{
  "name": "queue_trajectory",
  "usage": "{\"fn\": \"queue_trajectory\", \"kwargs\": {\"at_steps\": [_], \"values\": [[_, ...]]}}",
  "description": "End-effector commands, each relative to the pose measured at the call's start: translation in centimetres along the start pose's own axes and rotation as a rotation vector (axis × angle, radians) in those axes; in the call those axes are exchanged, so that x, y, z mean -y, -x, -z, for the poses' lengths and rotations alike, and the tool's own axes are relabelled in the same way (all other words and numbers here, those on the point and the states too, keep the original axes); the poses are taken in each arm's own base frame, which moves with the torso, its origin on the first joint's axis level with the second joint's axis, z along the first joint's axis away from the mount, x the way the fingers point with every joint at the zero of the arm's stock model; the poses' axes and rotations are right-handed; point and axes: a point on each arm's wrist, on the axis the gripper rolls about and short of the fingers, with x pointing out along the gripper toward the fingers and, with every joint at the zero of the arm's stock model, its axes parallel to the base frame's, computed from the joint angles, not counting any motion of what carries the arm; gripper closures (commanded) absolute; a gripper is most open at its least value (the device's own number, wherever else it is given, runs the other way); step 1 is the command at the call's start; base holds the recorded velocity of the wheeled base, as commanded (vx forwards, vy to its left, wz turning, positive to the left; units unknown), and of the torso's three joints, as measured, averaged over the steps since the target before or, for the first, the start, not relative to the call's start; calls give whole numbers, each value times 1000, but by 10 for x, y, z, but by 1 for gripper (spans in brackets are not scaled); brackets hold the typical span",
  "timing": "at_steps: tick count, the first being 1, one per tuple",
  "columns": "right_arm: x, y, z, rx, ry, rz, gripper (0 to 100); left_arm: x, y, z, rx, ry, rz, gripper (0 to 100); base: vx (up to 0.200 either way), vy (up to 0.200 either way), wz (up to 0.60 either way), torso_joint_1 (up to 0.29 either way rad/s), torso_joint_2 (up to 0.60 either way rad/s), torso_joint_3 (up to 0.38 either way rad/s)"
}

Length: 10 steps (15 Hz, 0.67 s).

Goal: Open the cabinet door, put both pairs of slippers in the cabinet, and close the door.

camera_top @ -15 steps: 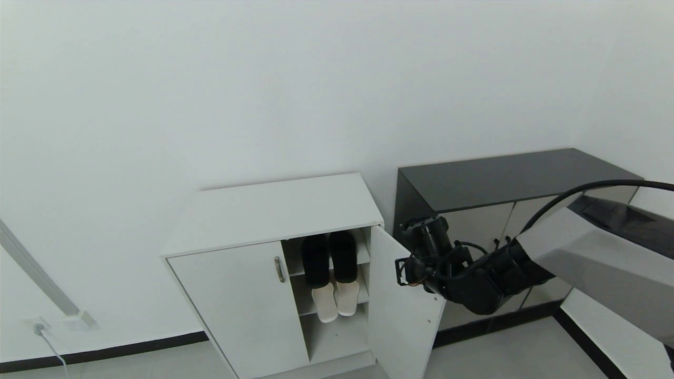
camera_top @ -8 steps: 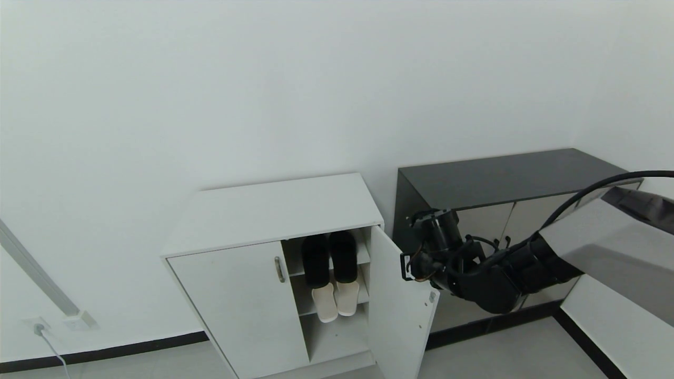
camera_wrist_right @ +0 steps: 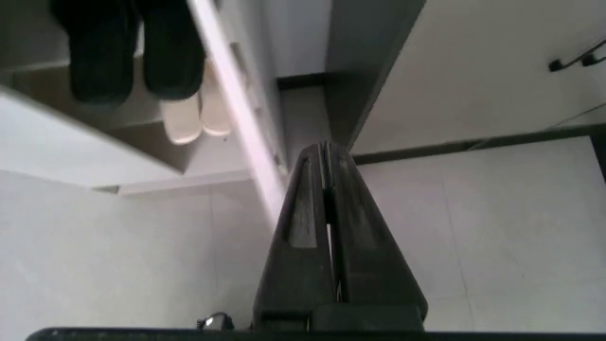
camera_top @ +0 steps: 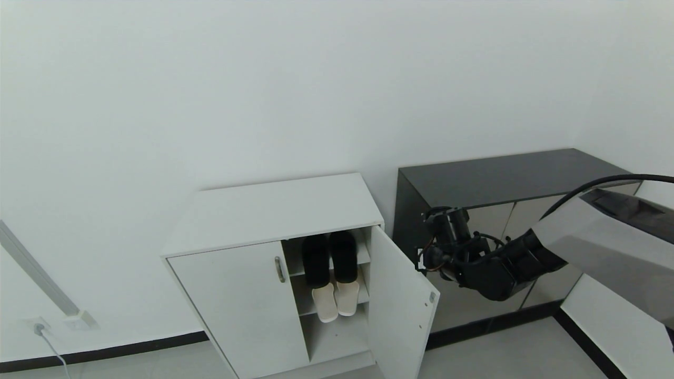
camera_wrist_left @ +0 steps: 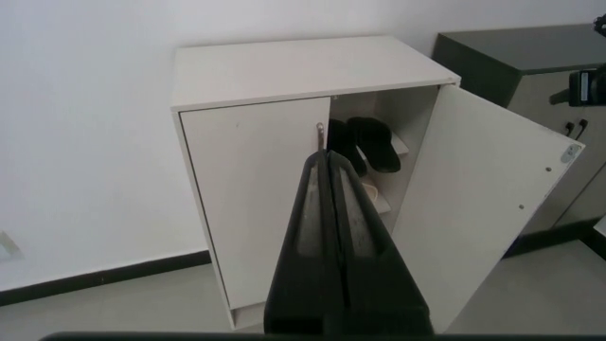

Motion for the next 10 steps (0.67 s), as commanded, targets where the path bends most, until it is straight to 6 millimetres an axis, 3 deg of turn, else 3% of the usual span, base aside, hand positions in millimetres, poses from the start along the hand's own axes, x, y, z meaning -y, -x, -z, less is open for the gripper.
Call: {"fn": "queue_trajectory", "kwargs": {"at_steps": [1, 6, 10], "values": [[11, -16, 4, -14, -9, 32, 100, 0, 0, 0, -1, 0, 0, 100, 0, 0, 0, 0, 0, 0], [13, -40, 21, -48, -1, 53, 100, 0, 0, 0, -1, 0, 0, 100, 0, 0, 0, 0, 0, 0], [5, -41, 28, -62, 14, 41, 100, 0, 0, 0, -1, 0, 0, 100, 0, 0, 0, 0, 0, 0]]}}
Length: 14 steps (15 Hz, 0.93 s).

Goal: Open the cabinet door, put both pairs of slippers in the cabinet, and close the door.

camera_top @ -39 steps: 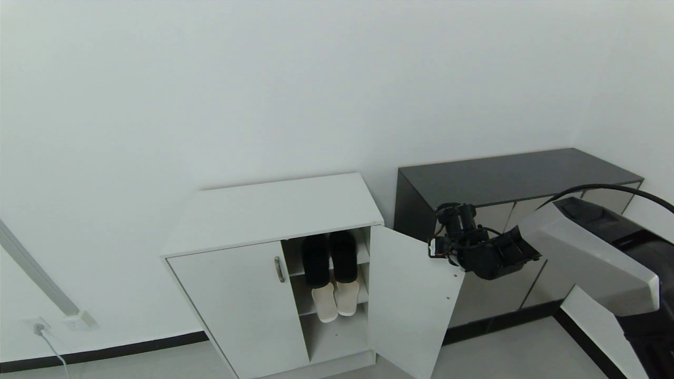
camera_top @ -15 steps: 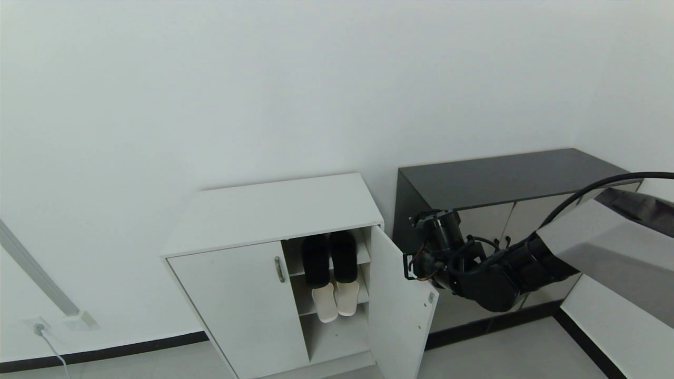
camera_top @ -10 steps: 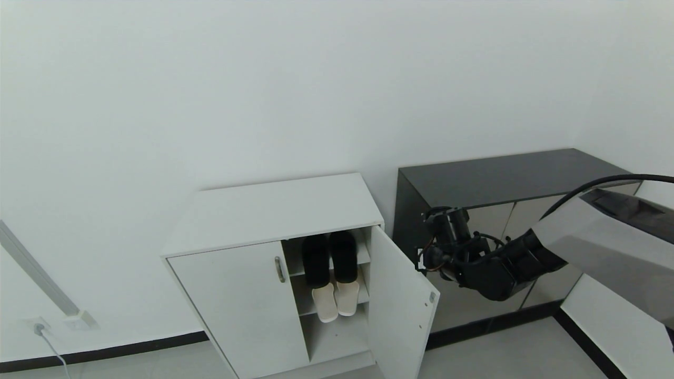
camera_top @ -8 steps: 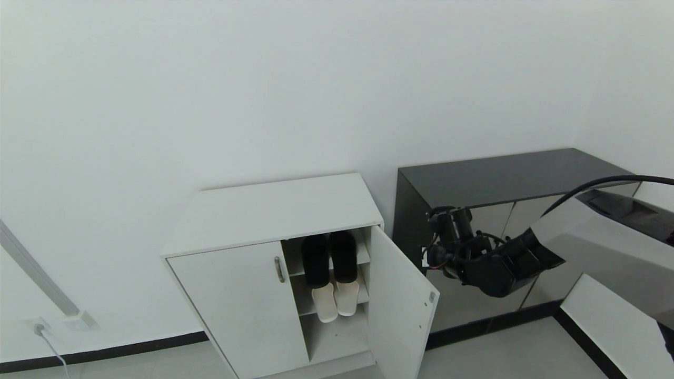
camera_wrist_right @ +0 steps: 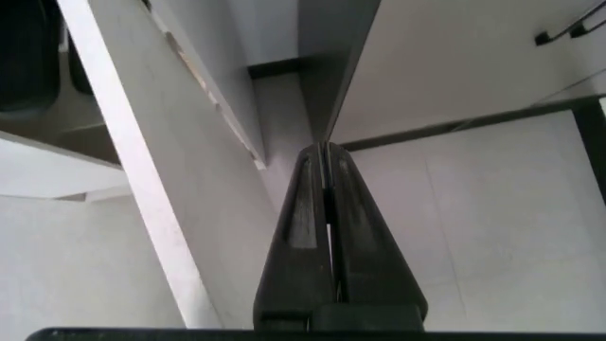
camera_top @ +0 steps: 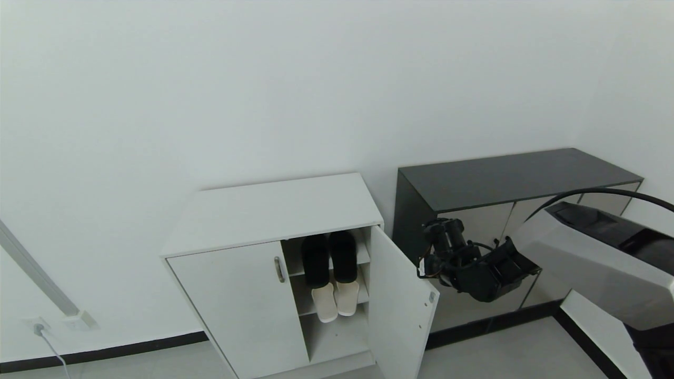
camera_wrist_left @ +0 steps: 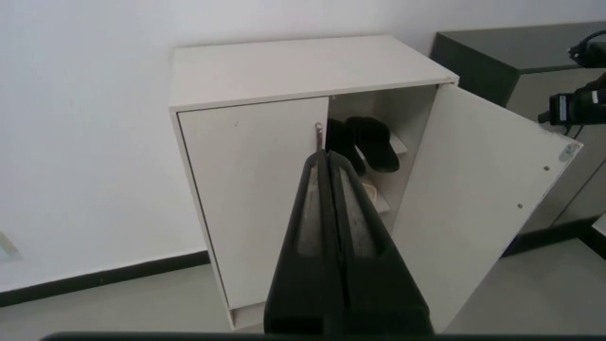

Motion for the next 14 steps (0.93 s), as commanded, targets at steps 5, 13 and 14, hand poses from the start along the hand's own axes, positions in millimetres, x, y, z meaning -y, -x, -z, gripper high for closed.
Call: {"fn": "queue_trajectory", "kwargs": {"at_steps": [5, 13, 14], "values": [[-35, 13, 20, -30, 58, -69, 100, 0, 0, 0, -1, -1, -1, 100, 0, 0, 0, 0, 0, 0], [-83, 72, 29, -32, 104, -260, 100, 0, 0, 0, -1, -1, 1, 100, 0, 0, 0, 0, 0, 0], [-82, 80, 27, -32, 103, -298, 100, 0, 0, 0, -1, -1, 1, 100, 0, 0, 0, 0, 0, 0]]}}
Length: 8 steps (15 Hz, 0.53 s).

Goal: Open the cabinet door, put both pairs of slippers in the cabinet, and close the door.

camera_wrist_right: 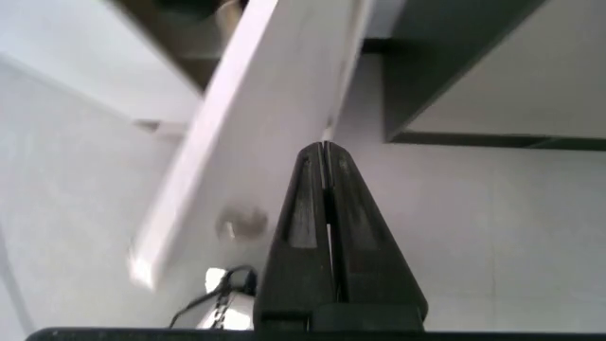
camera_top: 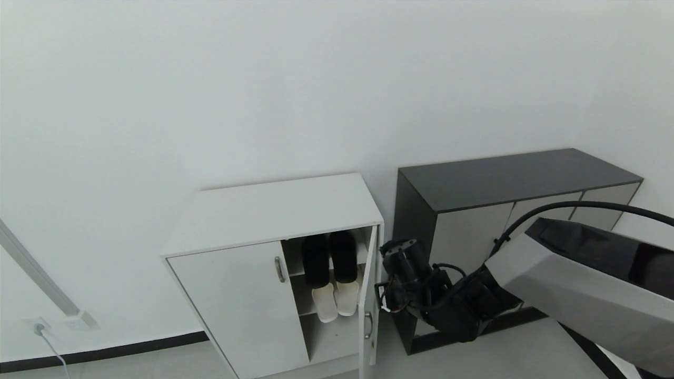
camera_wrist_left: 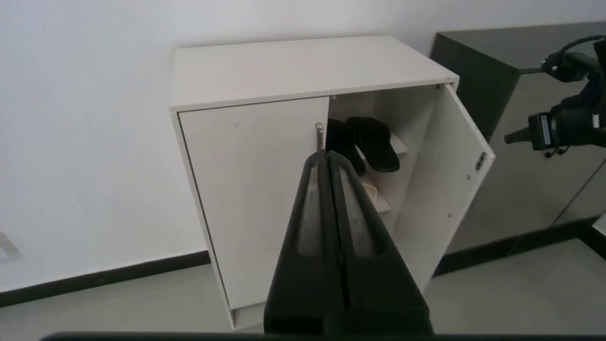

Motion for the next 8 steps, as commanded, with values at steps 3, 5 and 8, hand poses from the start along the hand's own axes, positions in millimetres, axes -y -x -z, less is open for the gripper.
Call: {"fn": "queue_trajectory", "kwargs": {"at_steps": [3, 5, 8], "values": [[-1, 40, -17, 79, 19, -66, 100, 0, 0, 0, -1, 2, -1, 100, 0, 0, 0, 0, 0, 0], [2, 56, -21, 93, 52, -69, 100, 0, 0, 0, -1, 1, -1, 100, 0, 0, 0, 0, 0, 0], [2, 61, -20, 94, 64, -75, 100, 0, 0, 0, -1, 1, -1, 100, 0, 0, 0, 0, 0, 0]]}}
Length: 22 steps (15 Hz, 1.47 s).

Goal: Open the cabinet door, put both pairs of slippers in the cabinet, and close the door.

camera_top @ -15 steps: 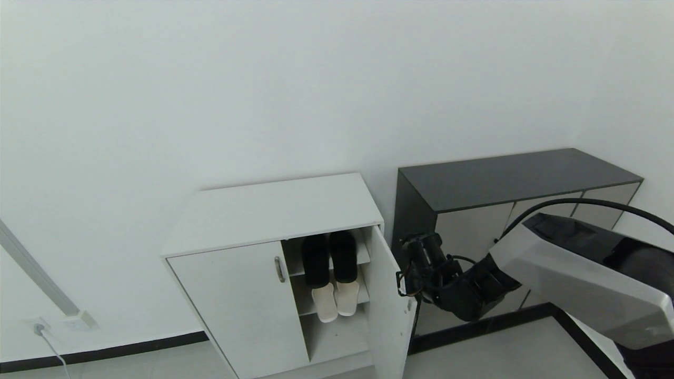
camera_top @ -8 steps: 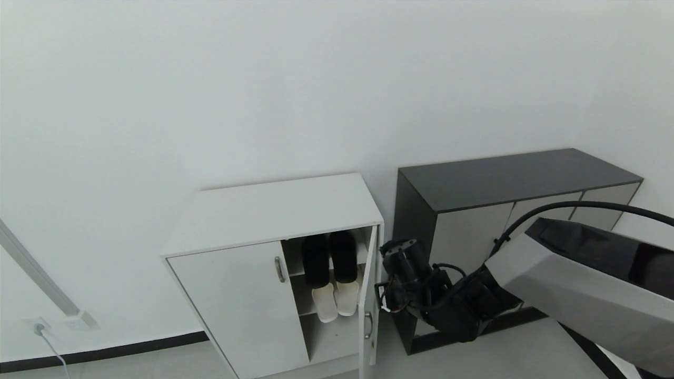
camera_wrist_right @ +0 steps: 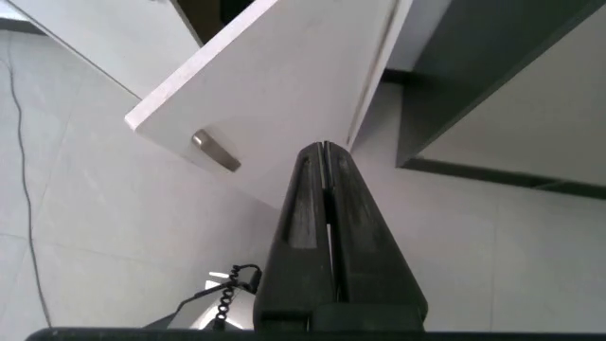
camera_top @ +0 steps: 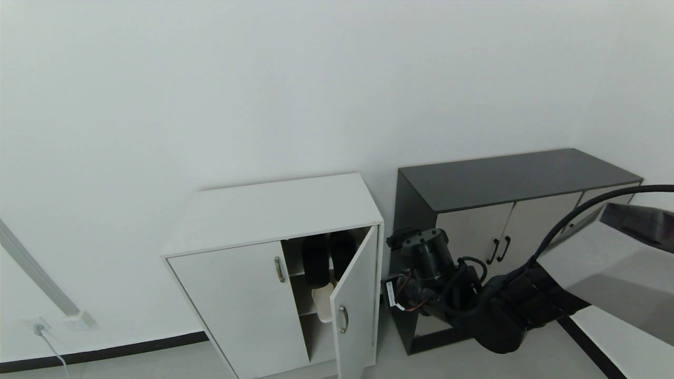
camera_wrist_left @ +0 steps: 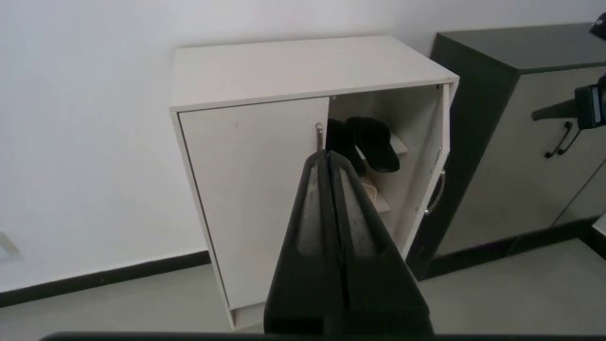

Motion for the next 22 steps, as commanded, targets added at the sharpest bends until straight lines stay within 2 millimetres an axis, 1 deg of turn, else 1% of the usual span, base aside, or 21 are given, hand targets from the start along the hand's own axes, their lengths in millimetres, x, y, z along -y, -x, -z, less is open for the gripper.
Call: {"fn": "queue_trajectory", "kwargs": {"at_steps": [1, 7, 11, 18, 20, 22], "values": [[-2, 8, -6, 19, -2, -9, 100, 0, 0, 0, -1, 1, 0, 100, 0, 0, 0, 0, 0, 0], [-6, 9, -5, 20, 2, -25, 100, 0, 0, 0, -1, 2, 0, 100, 0, 0, 600, 3, 2, 1], [-4, 10, -1, 60, -2, -67, 100, 0, 0, 0, -1, 2, 0, 100, 0, 0, 0, 0, 0, 0], [9, 9, 3, 68, 11, -61, 100, 0, 0, 0, -1, -1, 1, 100, 0, 0, 0, 0, 0, 0], [14, 15, 13, 61, 10, -71, 100, 0, 0, 0, -1, -1, 1, 100, 0, 0, 0, 0, 0, 0], [19, 26, 25, 65, 17, -86, 100, 0, 0, 0, -1, -1, 1, 100, 0, 0, 0, 0, 0, 0]]}}
